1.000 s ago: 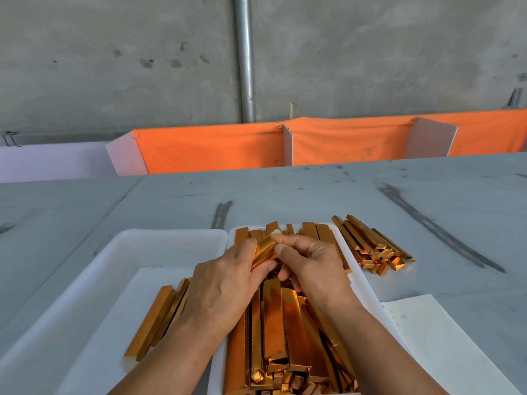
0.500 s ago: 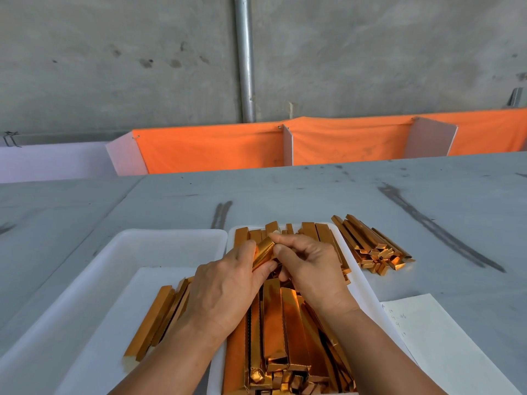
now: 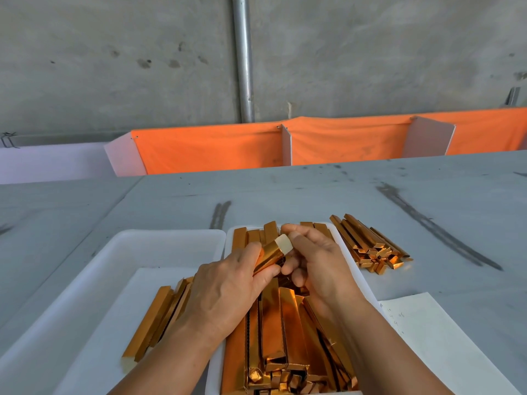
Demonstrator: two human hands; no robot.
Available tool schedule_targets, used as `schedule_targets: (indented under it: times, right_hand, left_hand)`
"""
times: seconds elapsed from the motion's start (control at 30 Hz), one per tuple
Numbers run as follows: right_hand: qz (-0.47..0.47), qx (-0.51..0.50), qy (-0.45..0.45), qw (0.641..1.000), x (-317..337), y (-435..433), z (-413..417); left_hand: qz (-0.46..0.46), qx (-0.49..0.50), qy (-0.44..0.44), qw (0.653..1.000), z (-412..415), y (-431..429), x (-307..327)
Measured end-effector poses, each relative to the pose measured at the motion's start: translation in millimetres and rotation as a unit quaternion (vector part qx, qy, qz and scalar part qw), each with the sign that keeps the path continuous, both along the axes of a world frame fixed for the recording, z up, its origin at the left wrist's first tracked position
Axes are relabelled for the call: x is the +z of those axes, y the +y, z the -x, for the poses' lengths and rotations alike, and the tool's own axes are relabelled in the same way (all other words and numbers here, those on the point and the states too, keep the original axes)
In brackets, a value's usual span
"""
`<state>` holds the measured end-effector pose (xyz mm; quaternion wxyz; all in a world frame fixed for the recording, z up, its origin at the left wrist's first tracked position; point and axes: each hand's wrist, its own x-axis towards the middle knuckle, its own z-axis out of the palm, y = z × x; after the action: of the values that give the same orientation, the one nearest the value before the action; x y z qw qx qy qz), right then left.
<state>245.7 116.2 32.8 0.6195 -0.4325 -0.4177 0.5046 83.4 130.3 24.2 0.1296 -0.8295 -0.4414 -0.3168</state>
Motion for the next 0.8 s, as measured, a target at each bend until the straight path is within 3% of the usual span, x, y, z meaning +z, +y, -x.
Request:
schedule_targets:
  times: [0.2,0.53,0.8]
  right_hand:
    - [-0.001,0.049,0.008,0.999,-1.1,0.7,0.3]
    - [-0.037,0.009,-0.038,0.999,-3.3,2.0,3.4]
    - [-0.026,0.019,-0.024,0.999,-3.8,3.3,2.6]
  left_hand:
    - [-0.006,-0.003,-0.002,1.0,1.3,1.2,-1.3]
    - [-0.012,0.003,0.002,1.0,0.1,0.5,-1.6]
    - [-0.012,0.013,-0.005,1.0,0.7,2.0,-2.4]
